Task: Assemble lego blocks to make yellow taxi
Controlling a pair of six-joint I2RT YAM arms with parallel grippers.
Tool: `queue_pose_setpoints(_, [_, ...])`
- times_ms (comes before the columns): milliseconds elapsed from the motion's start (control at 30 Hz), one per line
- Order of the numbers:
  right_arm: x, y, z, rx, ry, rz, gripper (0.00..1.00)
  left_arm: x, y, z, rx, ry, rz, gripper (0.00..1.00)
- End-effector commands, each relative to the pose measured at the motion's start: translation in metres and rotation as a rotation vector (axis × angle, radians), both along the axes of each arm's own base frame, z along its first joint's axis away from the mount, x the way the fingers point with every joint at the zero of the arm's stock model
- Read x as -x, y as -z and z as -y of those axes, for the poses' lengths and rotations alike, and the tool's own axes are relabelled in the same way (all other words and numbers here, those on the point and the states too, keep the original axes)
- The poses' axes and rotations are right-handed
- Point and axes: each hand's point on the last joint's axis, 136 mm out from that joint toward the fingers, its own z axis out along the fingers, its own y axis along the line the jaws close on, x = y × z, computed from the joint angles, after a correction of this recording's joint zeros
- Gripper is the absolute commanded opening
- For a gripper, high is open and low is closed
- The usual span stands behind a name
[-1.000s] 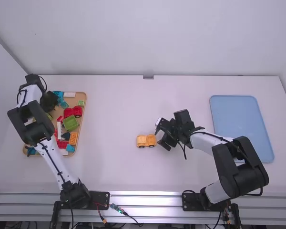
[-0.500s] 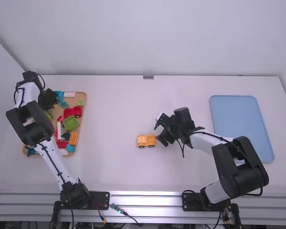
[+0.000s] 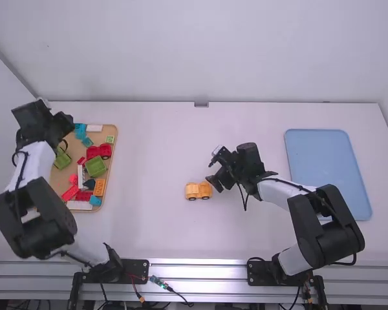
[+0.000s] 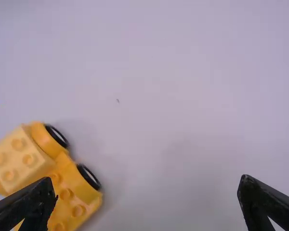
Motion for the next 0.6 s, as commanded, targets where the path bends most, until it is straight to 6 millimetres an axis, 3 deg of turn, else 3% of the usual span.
queue_pose_setpoints(0, [0.006, -0.03, -0.016, -0.174, -0.025, -0.038, 1.0, 0.017, -0.023, 0.069, -0.103, 0.323, 0.1, 0.02])
queue_pose_setpoints(100, [0.004, -0.049, -0.023, -0.292, -0.019, -0.07, 0.99, 0.032, -0.028, 0.108, -0.196, 0.448, 0.131, 0.02])
queue_pose_setpoints(200, [0.003, -0.079, -0.029, -0.488, -0.019, -0.157, 1.0, 0.051, -0.025, 0.179, -0.459, 0.684, 0.155, 0.02])
queue_pose_setpoints(233, [0.003, -0.082, -0.029, -0.502, -0.02, -0.164, 1.0, 0.051, -0.025, 0.182, -0.471, 0.695, 0.155, 0.02])
queue_pose_setpoints(300, [0.002, -0.094, -0.028, -0.574, -0.021, -0.203, 0.99, 0.064, -0.02, 0.226, -0.628, 0.83, 0.177, 0.01])
queue_pose_setpoints(333, [0.002, -0.096, -0.027, -0.583, -0.02, -0.209, 1.0, 0.066, -0.019, 0.231, -0.648, 0.848, 0.181, 0.01])
queue_pose_setpoints(433, [0.006, -0.112, -0.026, -0.665, -0.05, -0.262, 1.0, 0.087, -0.006, 0.289, -0.807, 1.071, 0.229, 0.01])
queue_pose_setpoints(567, [0.016, -0.12, -0.026, -0.701, -0.123, -0.295, 1.0, 0.106, 0.008, 0.332, -0.869, 1.244, 0.266, 0.01])
